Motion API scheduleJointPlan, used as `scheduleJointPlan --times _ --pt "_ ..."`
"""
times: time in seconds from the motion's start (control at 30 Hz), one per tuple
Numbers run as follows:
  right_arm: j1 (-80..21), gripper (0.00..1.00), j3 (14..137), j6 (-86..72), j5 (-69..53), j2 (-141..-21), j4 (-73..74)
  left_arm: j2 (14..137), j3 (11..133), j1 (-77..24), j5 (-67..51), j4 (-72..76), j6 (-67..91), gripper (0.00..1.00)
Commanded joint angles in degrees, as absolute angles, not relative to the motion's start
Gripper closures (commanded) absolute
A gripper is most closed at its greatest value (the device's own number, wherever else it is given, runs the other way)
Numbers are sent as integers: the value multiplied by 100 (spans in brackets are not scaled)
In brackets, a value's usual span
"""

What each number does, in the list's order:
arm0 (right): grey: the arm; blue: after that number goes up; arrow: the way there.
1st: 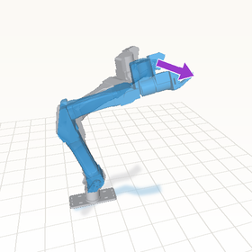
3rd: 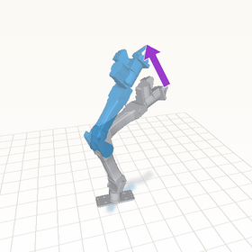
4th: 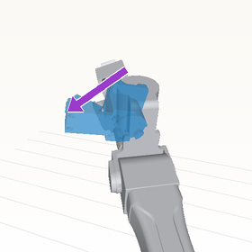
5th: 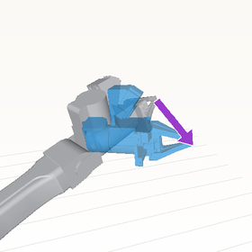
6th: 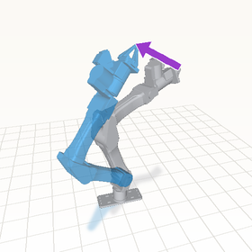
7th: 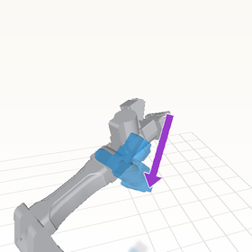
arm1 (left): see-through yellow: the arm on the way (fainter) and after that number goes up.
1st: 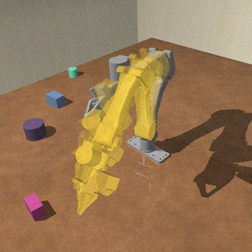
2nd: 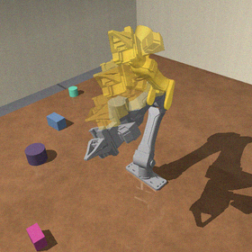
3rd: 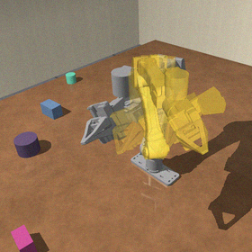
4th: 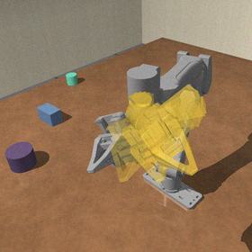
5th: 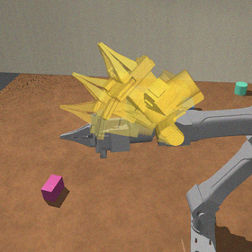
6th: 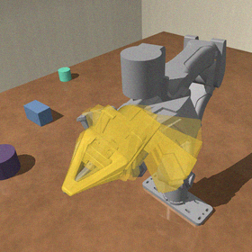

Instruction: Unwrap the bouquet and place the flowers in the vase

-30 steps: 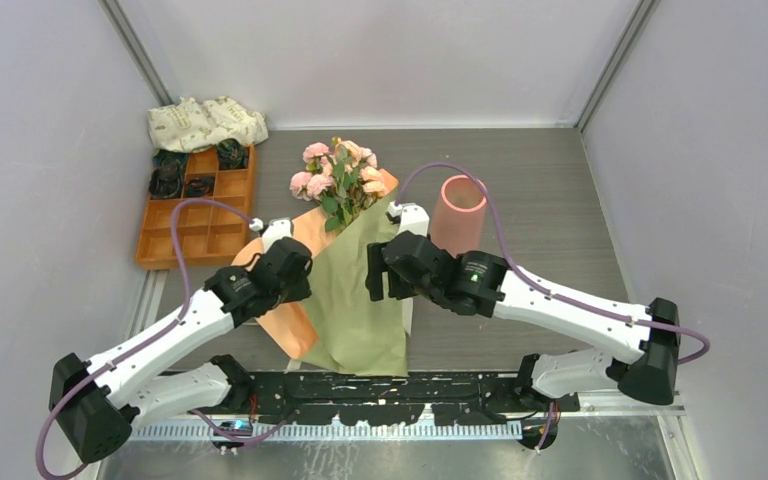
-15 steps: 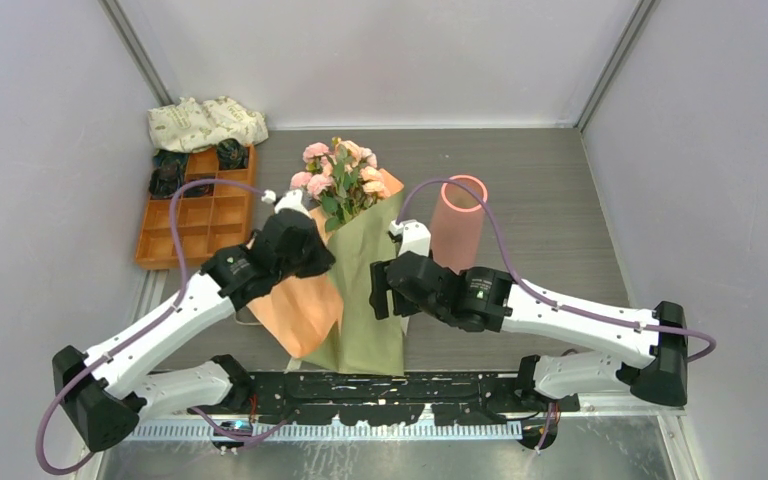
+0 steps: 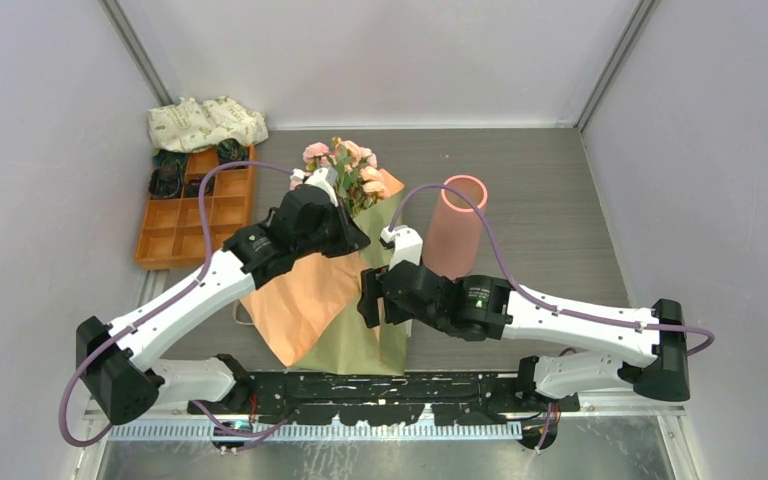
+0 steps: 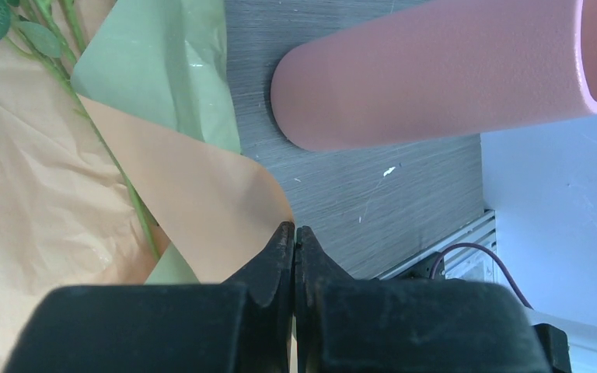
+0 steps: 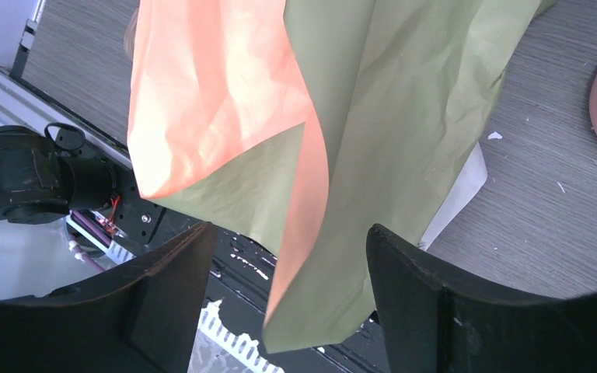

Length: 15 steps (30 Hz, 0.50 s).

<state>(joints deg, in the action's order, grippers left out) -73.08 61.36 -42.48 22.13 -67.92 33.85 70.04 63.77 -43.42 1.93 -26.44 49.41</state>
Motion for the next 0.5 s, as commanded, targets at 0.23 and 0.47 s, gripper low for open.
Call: scheduleJointPlan --times 0.23,0.47 --pt "-7345 31 6308 -4325 2926 -7125 3125 6855 6673 -4333 -90 -2168 5010 100" --pt "-7342 98 6621 -4209 3395 -7446 3326 6743 6621 -4329 -247 -2143 4959 100"
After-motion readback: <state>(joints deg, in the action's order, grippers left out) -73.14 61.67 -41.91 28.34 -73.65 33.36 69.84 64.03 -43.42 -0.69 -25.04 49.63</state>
